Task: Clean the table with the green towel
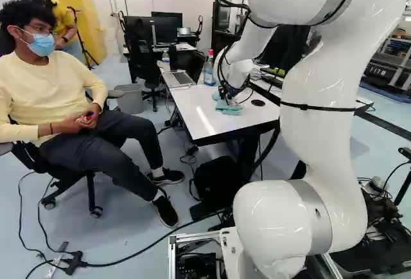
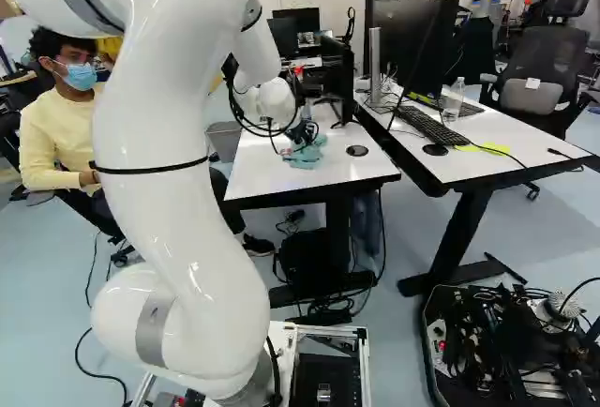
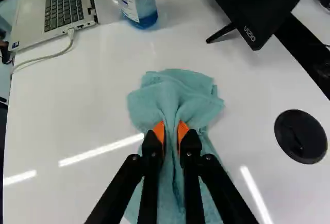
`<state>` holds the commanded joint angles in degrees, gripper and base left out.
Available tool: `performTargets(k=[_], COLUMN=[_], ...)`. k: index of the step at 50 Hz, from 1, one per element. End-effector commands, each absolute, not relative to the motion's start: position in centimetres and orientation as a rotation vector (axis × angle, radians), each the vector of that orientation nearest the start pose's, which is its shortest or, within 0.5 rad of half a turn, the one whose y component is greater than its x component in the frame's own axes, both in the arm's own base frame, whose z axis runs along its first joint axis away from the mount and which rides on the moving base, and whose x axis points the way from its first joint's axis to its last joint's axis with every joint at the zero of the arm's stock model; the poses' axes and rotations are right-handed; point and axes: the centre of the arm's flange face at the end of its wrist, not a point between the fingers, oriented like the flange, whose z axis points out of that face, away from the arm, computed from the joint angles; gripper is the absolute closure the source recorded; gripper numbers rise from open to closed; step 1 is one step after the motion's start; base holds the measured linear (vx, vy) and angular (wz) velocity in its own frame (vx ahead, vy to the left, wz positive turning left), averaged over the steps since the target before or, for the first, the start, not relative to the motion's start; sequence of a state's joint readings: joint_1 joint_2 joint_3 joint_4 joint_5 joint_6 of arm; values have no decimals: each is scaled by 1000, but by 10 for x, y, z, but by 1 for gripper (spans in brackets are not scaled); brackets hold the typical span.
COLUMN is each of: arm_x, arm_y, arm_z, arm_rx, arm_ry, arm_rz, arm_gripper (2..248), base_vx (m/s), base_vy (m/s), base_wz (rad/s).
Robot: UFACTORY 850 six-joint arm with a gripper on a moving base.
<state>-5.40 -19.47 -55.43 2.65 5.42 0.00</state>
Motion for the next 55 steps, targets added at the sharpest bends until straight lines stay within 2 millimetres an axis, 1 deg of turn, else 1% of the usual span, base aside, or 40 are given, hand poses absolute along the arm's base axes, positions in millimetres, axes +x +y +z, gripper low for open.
performTargets(k=[15, 31, 42, 48, 55], arm_x=[546, 547, 560, 571, 584], arm_y=[-78, -105, -121, -122, -120], arm_z=[408, 408, 407, 406, 405], arm_rx=[-2964, -2971, -2971, -2967, -2962], arm_ry=[280, 353, 387, 385, 372], arm_rz=[-1114, -1123, -1138, -1147, -1158], arm_gripper=[200, 200, 200, 200, 200], base_vx=[0, 0, 0, 0, 0], base_vy=[0, 0, 0, 0, 0], base_wz=[0, 0, 0, 0, 0])
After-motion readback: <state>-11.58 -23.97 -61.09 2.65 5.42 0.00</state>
